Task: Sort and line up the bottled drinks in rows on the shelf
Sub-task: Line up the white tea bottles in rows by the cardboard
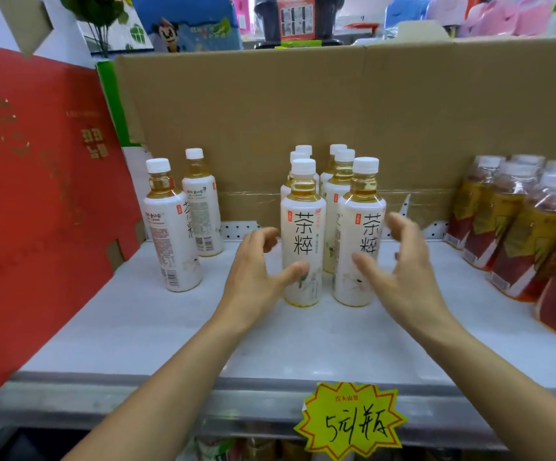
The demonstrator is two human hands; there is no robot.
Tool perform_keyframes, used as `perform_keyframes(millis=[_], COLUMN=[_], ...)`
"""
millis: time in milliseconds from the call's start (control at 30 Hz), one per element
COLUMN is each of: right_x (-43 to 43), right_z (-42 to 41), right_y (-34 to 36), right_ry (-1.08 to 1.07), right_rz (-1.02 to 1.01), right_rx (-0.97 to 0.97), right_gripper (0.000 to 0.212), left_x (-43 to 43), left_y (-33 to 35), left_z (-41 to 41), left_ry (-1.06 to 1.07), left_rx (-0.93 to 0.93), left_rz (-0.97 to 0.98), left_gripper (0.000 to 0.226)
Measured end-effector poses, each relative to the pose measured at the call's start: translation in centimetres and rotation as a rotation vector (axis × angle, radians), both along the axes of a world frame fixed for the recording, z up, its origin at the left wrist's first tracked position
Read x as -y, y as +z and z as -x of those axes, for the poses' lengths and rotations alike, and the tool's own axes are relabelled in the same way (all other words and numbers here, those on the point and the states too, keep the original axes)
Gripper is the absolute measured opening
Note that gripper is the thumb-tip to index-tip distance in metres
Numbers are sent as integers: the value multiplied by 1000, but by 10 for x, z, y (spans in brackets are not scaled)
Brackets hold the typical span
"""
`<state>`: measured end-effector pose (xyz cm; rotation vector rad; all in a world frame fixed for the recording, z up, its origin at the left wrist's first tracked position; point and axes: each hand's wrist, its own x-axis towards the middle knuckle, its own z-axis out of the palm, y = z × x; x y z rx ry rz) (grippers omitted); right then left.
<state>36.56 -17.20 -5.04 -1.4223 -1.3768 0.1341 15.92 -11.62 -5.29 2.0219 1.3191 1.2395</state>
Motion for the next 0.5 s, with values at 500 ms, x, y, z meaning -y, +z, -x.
perform_keyframes(millis=[500], right_x=[-71], right_z=[174], right_y=[25], right_ry=[440], right_rz=[210], right_rx=[-43], right_gripper=[47], left_x=[-67], left_y=[1], left_z=[140], left_ry=[435], left_rx=[74], left_rz=[59], left_gripper=[76])
